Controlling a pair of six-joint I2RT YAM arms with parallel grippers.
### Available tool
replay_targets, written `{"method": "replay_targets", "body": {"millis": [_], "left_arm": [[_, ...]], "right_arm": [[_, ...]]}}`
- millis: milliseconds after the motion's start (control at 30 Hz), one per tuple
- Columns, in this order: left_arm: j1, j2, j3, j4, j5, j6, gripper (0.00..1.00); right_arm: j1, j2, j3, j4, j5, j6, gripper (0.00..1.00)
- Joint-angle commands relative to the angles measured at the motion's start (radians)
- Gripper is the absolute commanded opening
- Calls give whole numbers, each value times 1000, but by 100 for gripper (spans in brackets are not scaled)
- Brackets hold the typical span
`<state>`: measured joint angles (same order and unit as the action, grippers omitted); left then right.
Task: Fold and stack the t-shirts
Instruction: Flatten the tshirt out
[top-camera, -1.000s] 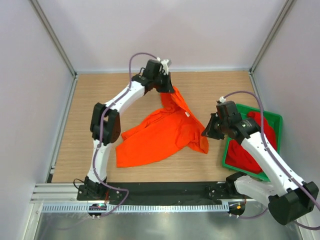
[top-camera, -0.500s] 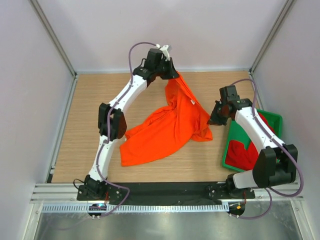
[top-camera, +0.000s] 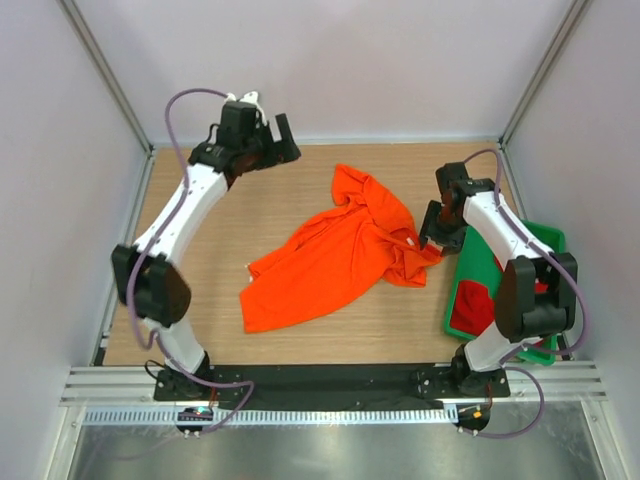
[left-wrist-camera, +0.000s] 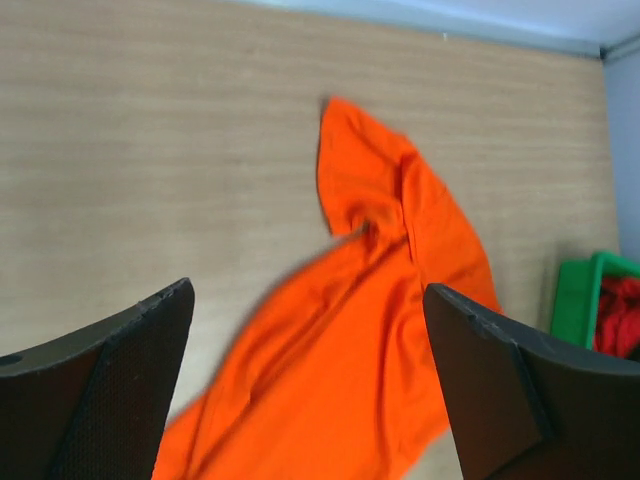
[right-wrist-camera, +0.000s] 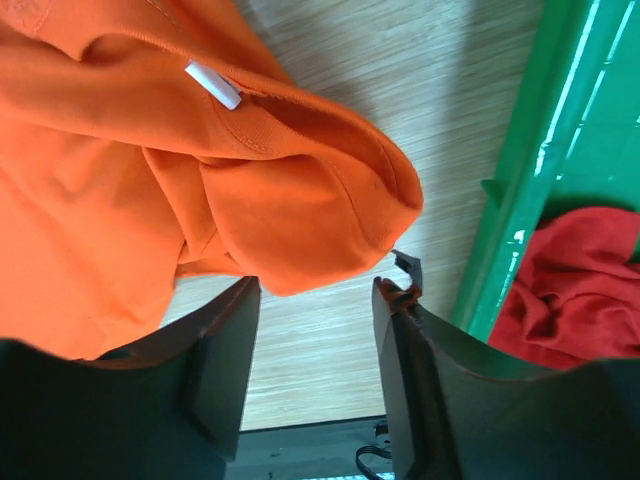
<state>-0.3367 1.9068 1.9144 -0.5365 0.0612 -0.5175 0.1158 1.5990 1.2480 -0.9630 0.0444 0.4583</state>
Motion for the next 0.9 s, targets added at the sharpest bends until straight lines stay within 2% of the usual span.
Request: {"method": "replay_targets", "body": {"millis": [0,33,167,267,400,467,633,867], "left_arm": [[-35,-296,-251,-57,-38,-32,94],[-35,-348,-382,-68,-32,-61,93],[-36,-572,-624,-146,-11,-128,89],[-39,-721,-811,-157,46,-190,82],[-39,-787,-934,-282,-41,-246,81],[-39,-793,-992,-318,-37,-286,82],[-41,-854,-1150,-329,-49,-449,83],[-41,-971,-1301,-266,-41,-536,76]], "right_arm": [[5,-66,18,-28,55,-58,58],[16,-83,5,-26,52,-61,60],[152,-169,-50,-14,20,-63,61],[342,-232,-102,18,-24,-5,61],[471,-319,-186,79,-81,112,60],[511,-341,-214,89,-86,144,60],[608,-373,-303,106,-106,206,59],[645,-402,-409,170,-152,266,59]]}}
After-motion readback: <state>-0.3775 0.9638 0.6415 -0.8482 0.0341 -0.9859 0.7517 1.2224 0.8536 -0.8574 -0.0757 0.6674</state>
